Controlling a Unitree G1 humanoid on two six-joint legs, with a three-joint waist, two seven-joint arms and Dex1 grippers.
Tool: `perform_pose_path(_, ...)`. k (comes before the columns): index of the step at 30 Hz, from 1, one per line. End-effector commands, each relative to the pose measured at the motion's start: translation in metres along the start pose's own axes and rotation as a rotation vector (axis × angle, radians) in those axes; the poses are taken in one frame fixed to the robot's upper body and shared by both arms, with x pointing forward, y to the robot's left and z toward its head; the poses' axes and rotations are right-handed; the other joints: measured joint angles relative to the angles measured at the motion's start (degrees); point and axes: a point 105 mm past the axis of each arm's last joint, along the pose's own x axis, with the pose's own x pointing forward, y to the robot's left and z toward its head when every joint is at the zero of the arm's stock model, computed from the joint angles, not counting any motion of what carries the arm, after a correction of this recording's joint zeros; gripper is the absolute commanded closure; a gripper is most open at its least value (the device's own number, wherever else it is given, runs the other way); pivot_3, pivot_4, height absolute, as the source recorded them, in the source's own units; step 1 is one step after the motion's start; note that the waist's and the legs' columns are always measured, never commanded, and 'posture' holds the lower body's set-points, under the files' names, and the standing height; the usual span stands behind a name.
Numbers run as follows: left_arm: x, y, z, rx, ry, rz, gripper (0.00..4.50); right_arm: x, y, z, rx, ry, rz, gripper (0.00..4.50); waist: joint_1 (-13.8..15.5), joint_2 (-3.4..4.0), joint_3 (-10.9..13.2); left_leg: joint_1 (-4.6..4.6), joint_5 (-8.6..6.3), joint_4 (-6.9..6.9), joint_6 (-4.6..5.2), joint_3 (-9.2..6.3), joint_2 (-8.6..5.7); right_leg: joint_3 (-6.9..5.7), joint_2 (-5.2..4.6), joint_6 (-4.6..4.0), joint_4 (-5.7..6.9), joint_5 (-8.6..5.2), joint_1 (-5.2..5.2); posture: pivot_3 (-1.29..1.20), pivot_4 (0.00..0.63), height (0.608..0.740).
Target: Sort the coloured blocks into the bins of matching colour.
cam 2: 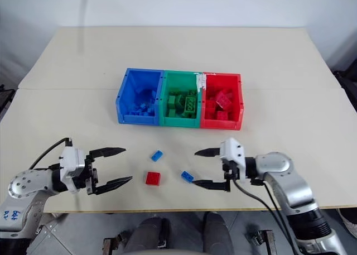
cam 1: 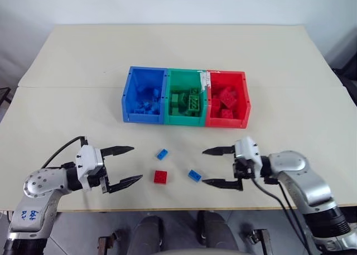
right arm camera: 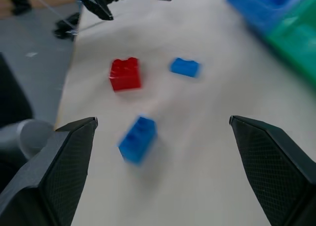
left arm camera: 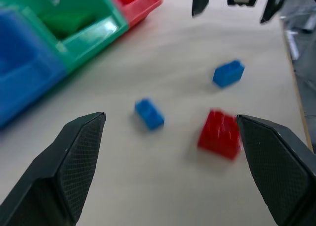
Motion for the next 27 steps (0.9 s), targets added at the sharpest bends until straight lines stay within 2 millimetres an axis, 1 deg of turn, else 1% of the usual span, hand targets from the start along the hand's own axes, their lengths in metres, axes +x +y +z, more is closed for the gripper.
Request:
perform_pose_path(1,-0.004,-0.003,0.014,0.05,-0.02,0.029,0.0,0.014,0.004,-0.006,-0.001,0.025,0.012,0.02,0.2,0.0,0.0,-0.01,-0.01,-0.02,0.02,-0.01,-0.07,-0.03,-0.07,0.0,-0.01,0.0,0.0,0.0,0.15,0.74)
perform_pose_path(3,-0.008,-0.007,0.012,0.04,-0.014,0.053,0.0,0.024,0.004,-0.015,0.011,0.052,-0.003,0.02,-0.1,-0.02,0.0,-0.02,-0.05,-0.06,0.1,0.04,-0.18,-0.15,-0.17,0.0,-0.05,0.0,-0.01,0.0,0.15,0.74)
perform_pose_path(4,-0.008,-0.009,0.012,0.037,-0.013,0.057,0.0,0.026,0.002,-0.018,0.003,0.06,-0.014,0.02,-0.2,-0.02,0.0,-0.02,-0.08,-0.06,0.16,0.05,-0.23,-0.28,-0.21,0.01,-0.07,0.0,0.01,0.0,0.15,0.74)
perform_pose_path(7,-0.008,-0.013,0.014,0.031,-0.017,0.062,0.0,0.022,-0.003,-0.019,-0.002,0.059,-0.042,0.62,-0.4,-0.03,0.0,-0.02,-0.13,-0.07,0.24,0.09,-0.29,-0.39,-0.28,0.04,-0.17,0.02,0.05,0.0,0.15,0.74)
perform_pose_path(10,-0.007,-0.012,0.016,0.03,-0.021,0.065,0.0,0.014,-0.004,-0.023,-0.009,0.072,-0.04,1.57,-0.4,-0.03,0.0,-0.01,-0.16,-0.06,0.3,0.05,-0.3,-0.57,-0.28,0.06,-0.25,0.03,0.15,0.0,0.15,0.74)
perform_pose_path(11,-0.006,-0.011,0.016,0.031,-0.024,0.064,0.0,0.013,-0.005,-0.023,-0.015,0.075,-0.04,1.97,-0.4,-0.03,0.0,-0.01,-0.16,-0.06,0.3,0.05,-0.3,-0.61,-0.28,0.06,-0.25,0.03,0.16,0.0,0.15,0.74)
perform_pose_path(12,-0.005,-0.011,0.017,0.033,-0.027,0.062,0.0,0.012,-0.006,-0.023,-0.024,0.074,-0.044,2.24,-0.4,-0.03,0.0,-0.01,-0.16,-0.06,0.3,0.05,-0.3,-0.65,-0.27,0.06,-0.26,0.03,0.16,0.0,0.15,0.74)
perform_pose_path(13,-0.004,-0.01,0.018,0.035,-0.031,0.059,0.0,0.011,-0.006,-0.023,-0.028,0.069,-0.044,2.63,-0.4,-0.03,0.0,-0.01,-0.16,-0.06,0.3,0.06,-0.3,-0.69,-0.24,0.06,-0.26,0.03,0.16,0.0,0.15,0.74)
perform_pose_path(17,0.004,-0.007,0.024,0.045,-0.059,0.043,0.0,0.007,-0.011,-0.013,-0.052,0.01,-0.055,3.97,-0.3,-0.03,0.0,-0.01,-0.16,-0.06,0.31,0.06,-0.31,-0.78,-0.06,0.08,-0.25,0.04,0.16,0.0,0.15,0.74)
perform_pose_path(22,0.011,0.002,0.031,0.051,-0.102,0.055,0.0,0.001,-0.018,0.004,-0.082,-0.054,-0.072,4.01,-0.4,-0.03,0.0,-0.01,-0.15,-0.04,0.32,0.08,-0.32,-0.79,-0.02,0.13,-0.24,0.07,0.17,0.0,0.15,0.74)
perform_pose_path(24,0.012,0.009,0.035,0.041,-0.14,0.104,0.0,0.004,-0.028,0.016,-0.096,-0.088,-0.111,4.01,-0.6,-0.02,0.0,-0.01,-0.15,-0.04,0.32,0.08,-0.3,-0.8,0.0,0.13,-0.24,0.07,0.17,0.0,0.15,0.74)
perform_pose_path(27,0.009,0.02,0.039,0.022,-0.185,0.21,0.0,0.015,-0.043,0.04,-0.112,-0.141,-0.144,4.01,-0.8,-0.02,0.0,0.0,-0.12,-0.04,0.27,0.13,-0.24,-0.81,0.05,0.16,-0.22,0.08,0.14,0.0,0.15,0.74)
